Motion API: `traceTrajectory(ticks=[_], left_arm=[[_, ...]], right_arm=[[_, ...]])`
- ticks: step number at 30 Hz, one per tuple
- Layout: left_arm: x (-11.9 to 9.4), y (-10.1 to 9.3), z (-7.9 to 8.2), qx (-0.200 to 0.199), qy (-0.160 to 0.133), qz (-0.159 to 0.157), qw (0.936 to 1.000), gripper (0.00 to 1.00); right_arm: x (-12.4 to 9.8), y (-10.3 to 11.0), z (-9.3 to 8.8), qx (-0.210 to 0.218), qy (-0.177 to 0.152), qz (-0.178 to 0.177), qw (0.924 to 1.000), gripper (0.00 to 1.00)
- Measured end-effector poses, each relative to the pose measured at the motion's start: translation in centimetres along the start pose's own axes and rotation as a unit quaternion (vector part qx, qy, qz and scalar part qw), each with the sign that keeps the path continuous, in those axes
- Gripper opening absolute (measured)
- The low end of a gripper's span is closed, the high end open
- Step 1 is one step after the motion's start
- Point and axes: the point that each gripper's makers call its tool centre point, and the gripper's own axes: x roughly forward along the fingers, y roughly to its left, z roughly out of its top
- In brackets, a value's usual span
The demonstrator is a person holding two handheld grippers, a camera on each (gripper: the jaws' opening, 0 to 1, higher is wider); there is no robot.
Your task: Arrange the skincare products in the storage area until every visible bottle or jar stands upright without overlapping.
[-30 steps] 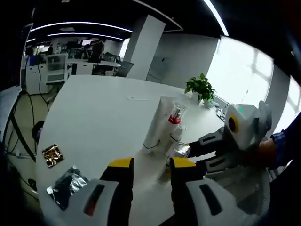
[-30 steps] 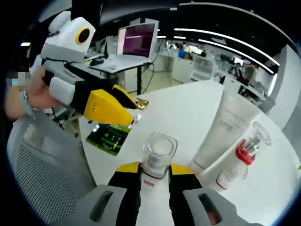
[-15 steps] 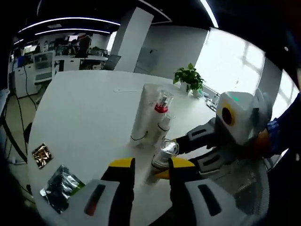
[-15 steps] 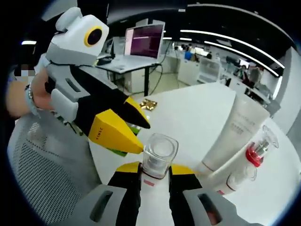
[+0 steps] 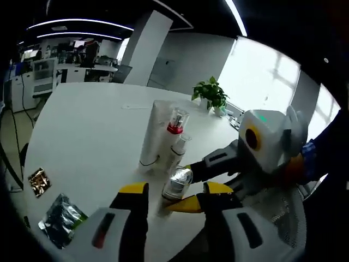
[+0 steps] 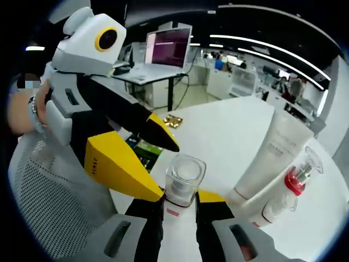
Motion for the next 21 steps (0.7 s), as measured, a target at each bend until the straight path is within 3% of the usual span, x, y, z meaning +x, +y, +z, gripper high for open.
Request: traceTrajectory(ticks=[7, 10, 21], left_arm=[[-0.1, -0.2, -0.3, -0.031, 0.008, -0.014, 0.9994, 0.15], [0.1, 0.2, -0.4, -0.003, 0.012, 0.008, 0.9999, 0.14], [0.0, 0.4, -0.3, 0.038, 0.019, 0.031, 0.9986, 0.13]], right_arm=[[-0.1, 1.3, 0.8, -0.013, -0.017, 0.022, 0.9995, 0.15], [0.0, 1.3, 0.6, -0.017, -0.012, 0.024, 0.9995, 0.15], [0.0, 1.2, 0.3, -0.012, -0.009, 0.024, 0.9996, 0.15]])
